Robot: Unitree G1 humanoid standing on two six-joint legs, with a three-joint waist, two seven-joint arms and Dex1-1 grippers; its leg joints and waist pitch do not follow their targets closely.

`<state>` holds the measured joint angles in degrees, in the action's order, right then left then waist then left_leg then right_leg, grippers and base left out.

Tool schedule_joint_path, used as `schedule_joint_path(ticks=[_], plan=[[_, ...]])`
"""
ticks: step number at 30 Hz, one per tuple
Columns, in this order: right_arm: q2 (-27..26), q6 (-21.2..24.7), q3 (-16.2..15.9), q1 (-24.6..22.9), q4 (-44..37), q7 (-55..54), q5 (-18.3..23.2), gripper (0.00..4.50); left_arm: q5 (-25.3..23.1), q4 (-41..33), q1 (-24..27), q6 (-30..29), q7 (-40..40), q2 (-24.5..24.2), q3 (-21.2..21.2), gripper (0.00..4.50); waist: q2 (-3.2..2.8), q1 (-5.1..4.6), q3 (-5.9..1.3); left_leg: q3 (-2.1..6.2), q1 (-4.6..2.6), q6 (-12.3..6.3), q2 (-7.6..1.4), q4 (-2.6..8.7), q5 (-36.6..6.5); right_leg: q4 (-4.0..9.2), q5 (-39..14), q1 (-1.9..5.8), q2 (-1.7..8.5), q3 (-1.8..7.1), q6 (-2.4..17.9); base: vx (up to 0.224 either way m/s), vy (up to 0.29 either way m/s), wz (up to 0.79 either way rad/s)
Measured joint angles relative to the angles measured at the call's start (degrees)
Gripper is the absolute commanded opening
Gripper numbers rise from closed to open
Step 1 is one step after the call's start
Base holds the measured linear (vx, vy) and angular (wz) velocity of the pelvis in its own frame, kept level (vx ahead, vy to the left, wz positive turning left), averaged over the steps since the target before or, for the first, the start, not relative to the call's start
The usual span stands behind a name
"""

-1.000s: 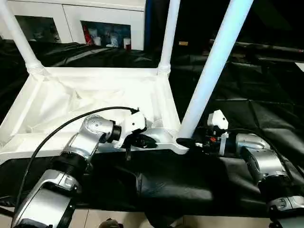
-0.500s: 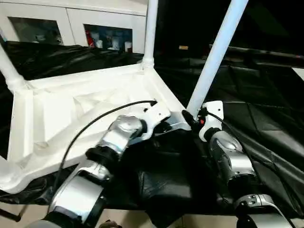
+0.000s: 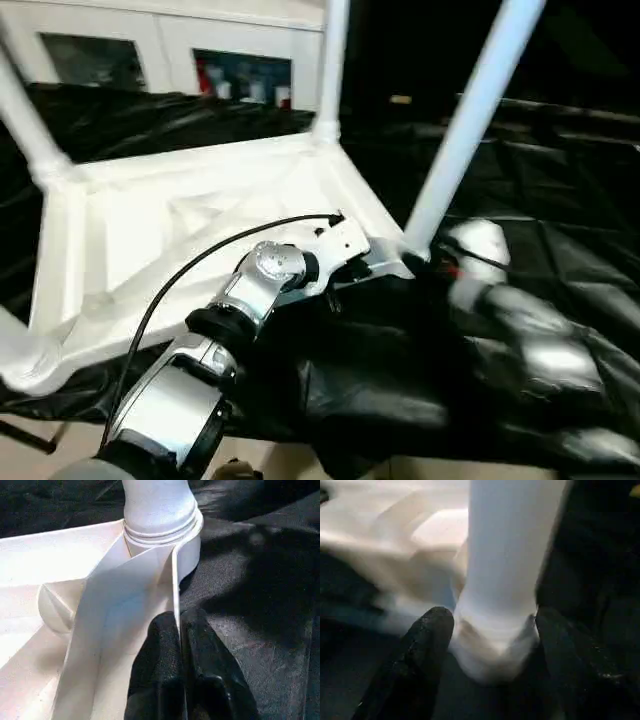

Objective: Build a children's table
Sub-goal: Rotate leg to tighten

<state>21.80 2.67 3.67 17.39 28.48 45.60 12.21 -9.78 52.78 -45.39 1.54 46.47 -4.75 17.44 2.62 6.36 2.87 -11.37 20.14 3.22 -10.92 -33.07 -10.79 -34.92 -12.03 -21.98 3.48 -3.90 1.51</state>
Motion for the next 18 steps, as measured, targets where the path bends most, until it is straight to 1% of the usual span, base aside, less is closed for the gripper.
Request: schedule_joint_path(ticks=[4, 9, 12, 15, 18], plan=[[4.0, 1.8, 0.5, -2.2, -3.2, 6.7, 2.9, 2.94, 0.0, 0.4, 0.0, 1.6, 1.3, -0.6, -0.2, 0.0, -0.25, -0.12, 0.11, 0.0, -0.03, 0.0, -0.02, -0.02, 0.0, -0.04, 0.0, -0.02, -0.02, -0.02, 0.0, 0.0, 0.0, 0.0], [6.8, 4.6, 0.8, -4.0, -8.8, 12.9, 6.8, 2.94, 0.3, 0.1, 0.6, 3.9, 5.1, -1.6, 0.0, 0.0, -0.37, 0.06, 0.11, 0.01, -0.02, -0.1, -0.03, 0.02, 0.1, -0.02, -0.1, -0.01, -0.01, -0.04, -0.1, 0.0, 0.0, 0.0], [6.4, 4.6, 0.7, -4.2, -9.3, 12.5, 6.6, 2.94, 0.7, -0.2, 0.7, 4.0, 6.7, -2.0, 0.0, 0.0, -0.37, 0.07, 0.1, 0.01, -0.01, -0.21, -0.02, 0.02, 0.1, -0.02, -0.1, -0.02, -0.01, -0.05, -0.1, 0.0, 0.0, 0.0], [5.3, 3.6, 0.2, -3.4, -7.7, 9.6, 4.7, 2.94, 0.7, -0.2, 0.8, 4.3, 7.3, -2.2, 0.0, 0.0, -0.37, 0.02, 0.1, 0.0, 0.01, -0.21, -0.01, -0.01, 0.1, -0.02, 0.0, -0.02, 0.01, -0.04, -0.1, 0.0, 0.0, 0.0], [4.9, 3.2, 0.1, -1.8, -5.6, 6.8, 3.0, 2.94, 1.2, -0.9, 1.2, 4.3, 9.9, -2.8, 0.0, 0.0, -0.4, 0.04, 0.1, 0.01, 0.01, -0.2, -0.01, 0.01, 0.1, -0.02, 0.0, -0.02, 0.01, -0.04, -0.1, 0.0, 0.0, 0.0]])
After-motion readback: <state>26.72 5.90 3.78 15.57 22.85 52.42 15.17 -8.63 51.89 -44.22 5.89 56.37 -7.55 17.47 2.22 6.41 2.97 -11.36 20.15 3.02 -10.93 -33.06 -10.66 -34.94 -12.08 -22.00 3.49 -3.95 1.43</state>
